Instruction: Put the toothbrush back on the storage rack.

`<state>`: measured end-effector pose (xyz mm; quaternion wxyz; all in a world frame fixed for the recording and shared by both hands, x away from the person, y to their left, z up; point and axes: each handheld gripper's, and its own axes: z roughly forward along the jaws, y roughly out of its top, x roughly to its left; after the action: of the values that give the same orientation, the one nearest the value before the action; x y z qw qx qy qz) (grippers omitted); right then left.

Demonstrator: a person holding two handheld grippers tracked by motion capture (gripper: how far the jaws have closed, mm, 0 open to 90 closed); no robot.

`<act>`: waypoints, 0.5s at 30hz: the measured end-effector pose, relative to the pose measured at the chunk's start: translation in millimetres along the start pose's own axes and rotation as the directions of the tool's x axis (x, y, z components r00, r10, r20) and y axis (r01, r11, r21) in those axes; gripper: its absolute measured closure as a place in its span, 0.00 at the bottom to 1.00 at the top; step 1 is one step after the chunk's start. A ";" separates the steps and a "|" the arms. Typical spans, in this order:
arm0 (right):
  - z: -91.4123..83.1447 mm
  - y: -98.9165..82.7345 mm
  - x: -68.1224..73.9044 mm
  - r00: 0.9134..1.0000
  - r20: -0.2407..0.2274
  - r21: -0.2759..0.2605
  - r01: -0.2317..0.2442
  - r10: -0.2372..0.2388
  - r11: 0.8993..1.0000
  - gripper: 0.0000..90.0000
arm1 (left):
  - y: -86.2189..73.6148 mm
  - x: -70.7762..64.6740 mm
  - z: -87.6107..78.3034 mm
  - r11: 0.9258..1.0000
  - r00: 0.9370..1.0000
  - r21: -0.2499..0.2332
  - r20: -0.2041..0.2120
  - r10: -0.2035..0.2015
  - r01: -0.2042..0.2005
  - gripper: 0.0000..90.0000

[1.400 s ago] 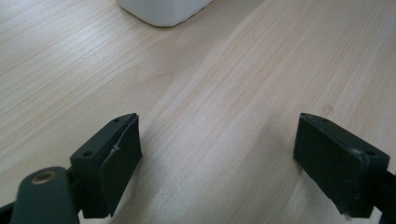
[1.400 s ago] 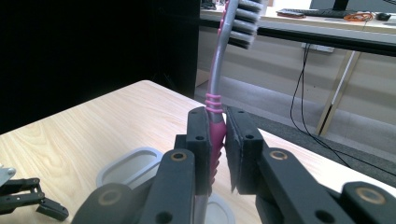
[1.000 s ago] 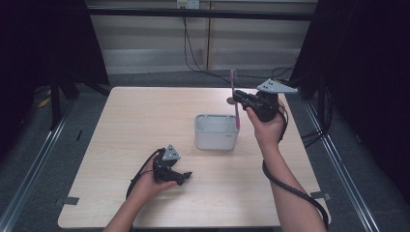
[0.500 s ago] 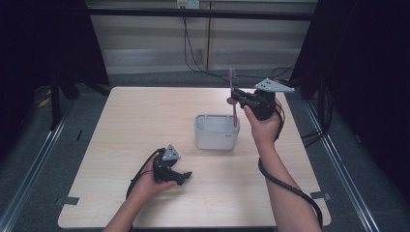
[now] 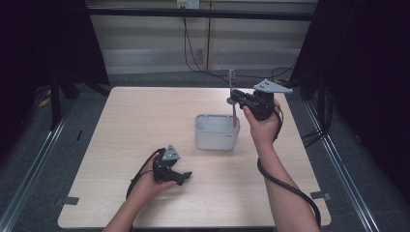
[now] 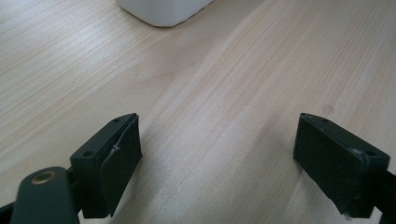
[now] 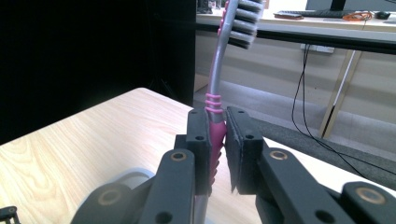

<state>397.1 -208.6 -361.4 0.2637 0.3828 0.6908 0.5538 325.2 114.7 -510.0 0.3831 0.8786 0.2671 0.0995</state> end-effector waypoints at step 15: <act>2.8 -11.9 -1.9 1.000 0.004 0.000 -0.011 0.011 1.000 0.89 | 0.0 -0.2 0.1 1.000 1.000 -0.001 -0.002 -0.001 0.001 0.16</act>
<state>397.6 -209.7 -373.7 0.2619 0.3876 0.6881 0.5547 325.1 114.5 -510.2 0.3836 0.8781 0.2680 0.1003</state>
